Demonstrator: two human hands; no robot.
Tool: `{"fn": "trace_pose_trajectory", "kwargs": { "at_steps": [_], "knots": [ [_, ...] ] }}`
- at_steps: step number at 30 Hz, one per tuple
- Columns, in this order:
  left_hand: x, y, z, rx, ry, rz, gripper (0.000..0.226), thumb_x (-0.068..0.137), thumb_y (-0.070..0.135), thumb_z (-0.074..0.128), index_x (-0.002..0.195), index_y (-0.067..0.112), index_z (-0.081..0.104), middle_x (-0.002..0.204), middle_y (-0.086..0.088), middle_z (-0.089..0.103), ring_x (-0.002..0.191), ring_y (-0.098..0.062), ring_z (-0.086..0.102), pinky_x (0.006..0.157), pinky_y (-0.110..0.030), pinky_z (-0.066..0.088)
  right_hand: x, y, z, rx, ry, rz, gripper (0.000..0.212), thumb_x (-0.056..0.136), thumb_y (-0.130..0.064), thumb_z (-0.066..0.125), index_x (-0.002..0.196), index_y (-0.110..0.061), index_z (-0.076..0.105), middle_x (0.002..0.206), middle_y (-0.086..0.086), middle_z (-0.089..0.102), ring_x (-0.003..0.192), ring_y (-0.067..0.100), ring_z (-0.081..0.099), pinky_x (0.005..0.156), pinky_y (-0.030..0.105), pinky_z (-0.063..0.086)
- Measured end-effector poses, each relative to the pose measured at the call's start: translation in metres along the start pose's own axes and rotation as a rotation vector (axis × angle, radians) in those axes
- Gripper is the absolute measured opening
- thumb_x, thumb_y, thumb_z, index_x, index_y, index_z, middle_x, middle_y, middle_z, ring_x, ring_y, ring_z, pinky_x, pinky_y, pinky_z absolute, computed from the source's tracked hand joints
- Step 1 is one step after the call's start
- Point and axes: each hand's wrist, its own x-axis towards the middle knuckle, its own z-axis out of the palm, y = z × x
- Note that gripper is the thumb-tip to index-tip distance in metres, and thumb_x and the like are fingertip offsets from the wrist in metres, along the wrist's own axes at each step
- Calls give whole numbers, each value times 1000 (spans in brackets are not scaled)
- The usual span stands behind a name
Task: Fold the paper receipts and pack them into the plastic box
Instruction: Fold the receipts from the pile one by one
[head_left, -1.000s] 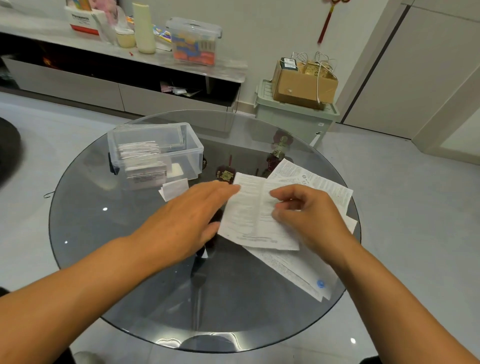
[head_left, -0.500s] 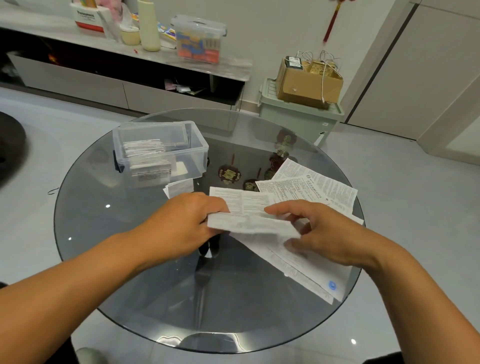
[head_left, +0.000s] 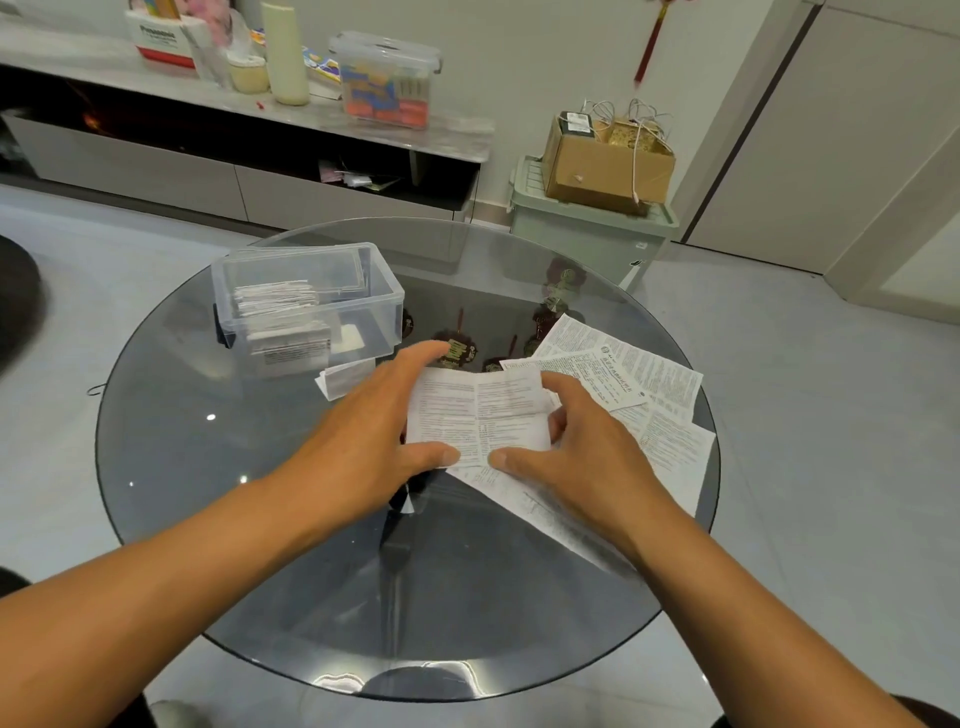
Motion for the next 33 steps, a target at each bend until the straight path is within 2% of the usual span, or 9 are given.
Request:
{"fn": "trace_pose_trajectory", "kwargs": {
  "at_steps": [6, 9, 11, 15, 19, 24, 28, 31, 33],
  "knots": [
    [2, -6, -7, 310, 82, 165, 79, 76, 45, 84, 144, 37, 45, 149, 13, 33, 134, -13, 29, 108, -38, 37, 2, 5, -9, -133, 36, 111, 67, 88, -50, 73, 145, -39, 41, 104, -12, 57, 97, 13, 60, 89, 43, 52],
    [4, -12, -3, 405, 8, 336, 42, 87, 38, 77, 127, 35, 68, 138, 10, 56, 124, -19, 45, 100, -45, 44, 0, 7, -8, -244, 88, 135, 30, 95, -54, 61, 116, -32, 62, 101, -11, 63, 94, 15, 62, 85, 42, 53],
    [3, -14, 2, 413, -60, 379, 30, 96, 36, 65, 126, 35, 69, 133, 10, 63, 119, -21, 54, 97, -40, 44, -1, 7, -9, -132, 69, 149, 31, 95, -56, 59, 93, -26, 66, 87, -12, 67, 83, 14, 63, 78, 40, 53],
    [4, -11, 1, 382, -167, 291, 46, 99, 52, 36, 139, 43, 58, 150, 14, 50, 135, -17, 43, 111, -39, 36, -1, 3, -11, 154, 26, 139, 43, 95, -55, 63, 89, -12, 68, 77, -1, 67, 70, 13, 60, 70, 35, 48],
    [2, -8, 0, 314, -164, 193, 49, 99, 46, 57, 146, 45, 42, 148, 14, 49, 135, -12, 41, 111, -36, 38, -6, -11, -11, 385, -14, 47, 30, 99, -54, 56, 98, -30, 74, 97, -15, 76, 91, 2, 71, 90, 33, 54],
    [1, -2, -8, -8, -104, 96, 102, 82, 37, 83, 149, 60, 9, 157, 23, 25, 135, 0, 41, 98, -24, 43, -18, -19, -3, 98, -152, -169, 45, 107, -52, 39, 107, -22, 73, 104, -4, 71, 95, 11, 61, 91, 41, 50],
    [1, -9, -16, 143, -139, 160, 81, 84, 43, 78, 148, 57, 31, 164, 24, 4, 141, -2, 25, 110, -29, 35, -16, -17, 5, -208, -175, -344, 46, 110, -43, 37, 101, -16, 72, 114, -4, 71, 103, 15, 56, 96, 44, 48],
    [4, -18, -17, 305, -125, 317, 32, 93, 45, 66, 125, 40, 68, 153, 15, 43, 131, -8, 48, 99, -23, 41, -12, -13, 5, -241, -181, -356, 40, 110, -42, 39, 115, -24, 74, 132, -18, 65, 119, 6, 52, 107, 39, 43],
    [5, -20, -15, 293, -71, 404, 24, 98, 43, 59, 113, 34, 75, 126, 14, 68, 113, -8, 59, 90, -18, 42, -11, -10, 5, -197, -163, -309, 29, 108, -33, 46, 124, -32, 70, 136, -21, 61, 123, 1, 49, 111, 37, 40]
  ]
}}
